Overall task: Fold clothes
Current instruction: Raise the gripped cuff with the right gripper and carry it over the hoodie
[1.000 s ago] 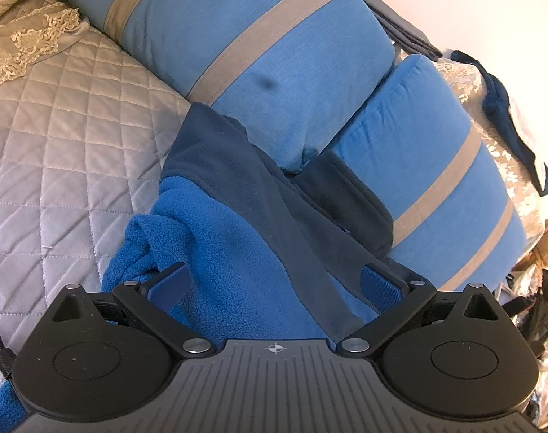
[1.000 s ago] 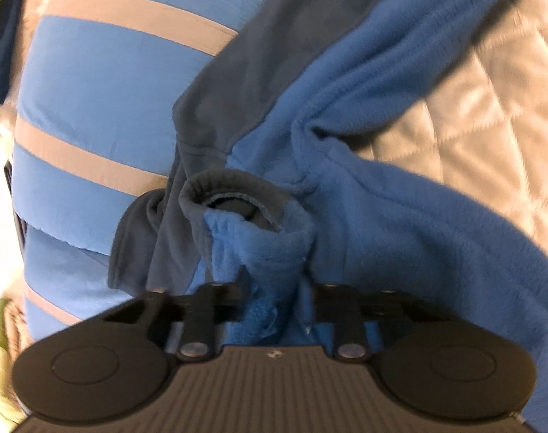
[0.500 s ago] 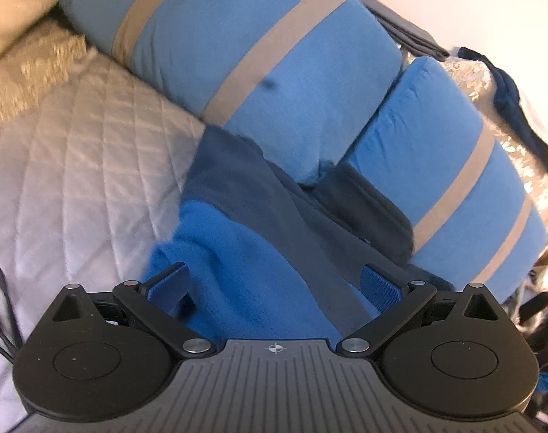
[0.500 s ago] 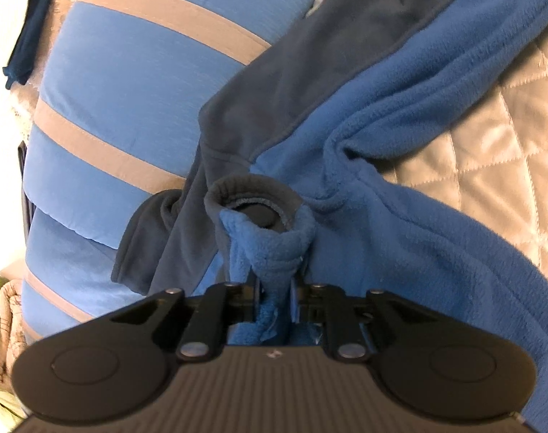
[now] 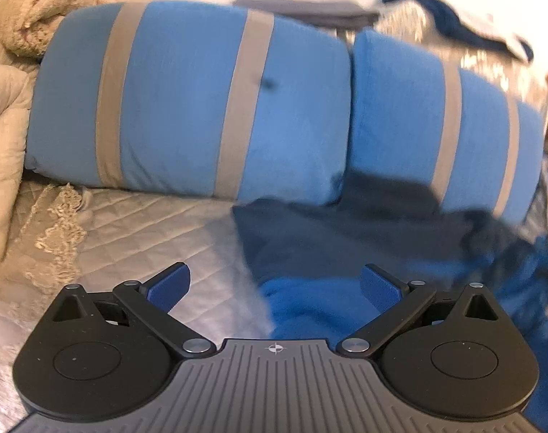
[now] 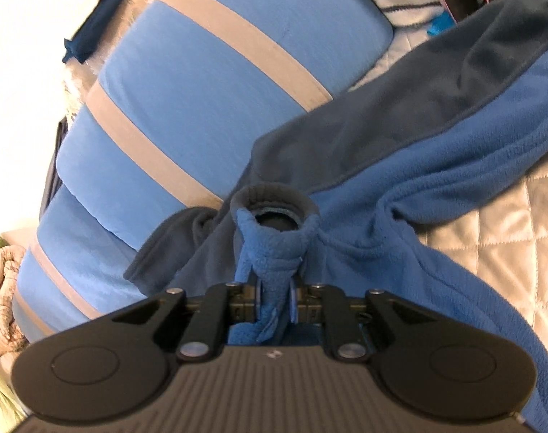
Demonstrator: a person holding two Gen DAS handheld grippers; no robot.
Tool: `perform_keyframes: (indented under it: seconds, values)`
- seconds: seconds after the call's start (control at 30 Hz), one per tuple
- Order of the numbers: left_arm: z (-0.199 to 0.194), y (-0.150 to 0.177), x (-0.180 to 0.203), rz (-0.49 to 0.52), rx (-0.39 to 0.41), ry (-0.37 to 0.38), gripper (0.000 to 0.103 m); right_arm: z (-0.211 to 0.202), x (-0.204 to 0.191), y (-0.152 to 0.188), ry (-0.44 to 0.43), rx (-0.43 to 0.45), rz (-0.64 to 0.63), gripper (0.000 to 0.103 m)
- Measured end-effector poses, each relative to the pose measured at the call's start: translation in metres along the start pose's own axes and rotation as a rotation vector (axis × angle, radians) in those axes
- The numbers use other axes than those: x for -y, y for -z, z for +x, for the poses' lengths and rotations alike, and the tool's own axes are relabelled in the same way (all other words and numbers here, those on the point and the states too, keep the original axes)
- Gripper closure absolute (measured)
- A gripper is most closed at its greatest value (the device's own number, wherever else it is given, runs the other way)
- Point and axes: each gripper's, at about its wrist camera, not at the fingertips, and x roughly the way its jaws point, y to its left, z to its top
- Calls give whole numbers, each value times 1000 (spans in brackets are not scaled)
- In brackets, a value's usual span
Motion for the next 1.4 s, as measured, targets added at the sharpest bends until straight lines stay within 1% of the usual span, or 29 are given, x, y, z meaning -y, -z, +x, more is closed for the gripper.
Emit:
perform_keyframes:
  seconds: [0.1,0.2,0.3,0.4,0.5,0.57,0.67,0.77,0.8,0.87,0.93,1.03,1.13,1.2,1.27,1.33,1.4]
  values:
    - [13,12,-5,90,-79,-4,0,-6,0,-3,-29,34,-1,88]
    - [28,27,-3,184,-153,0,0,-7,-2,-3,-46,48,-6,88]
    - [41,39,7,270,-192,32,0,-7,-3,-4,-63,60,-3,88]
    - [50,49,20,383,-202,37,0,-9,-3,-5,-80,77,4,88]
    - [64,58,35,490,-199,5,1,-11,-2,-7,-90,92,17,88]
    - [73,62,42,538,-190,-25,1,-11,-1,-9,-91,97,26,88]
    - [81,65,41,540,-160,-71,1,-11,1,-10,-80,96,38,88]
    - [81,65,29,519,-133,-108,0,-10,3,-10,-64,103,51,88]
    - [79,65,22,511,-120,-112,0,-11,4,-11,-62,111,56,88]
    - [71,69,11,496,-94,-98,0,-13,6,-12,-60,130,64,89]
    - [65,73,4,506,-78,-84,0,-15,8,-13,-62,151,76,89]
    - [63,79,7,578,-61,-81,0,-17,11,-15,-74,165,101,89]
    - [65,85,20,668,-56,-107,1,-19,9,-15,-80,171,104,89]
    - [64,88,30,727,-55,-120,1,-23,2,-15,-80,187,78,89]
    - [61,90,37,786,-52,-117,1,-31,-13,-16,-76,206,20,89]
    - [56,91,43,827,-46,-103,1,-38,-34,-19,-73,213,-42,89]
    - [52,91,47,848,-37,-94,1,-45,-59,-26,-70,201,-103,89]
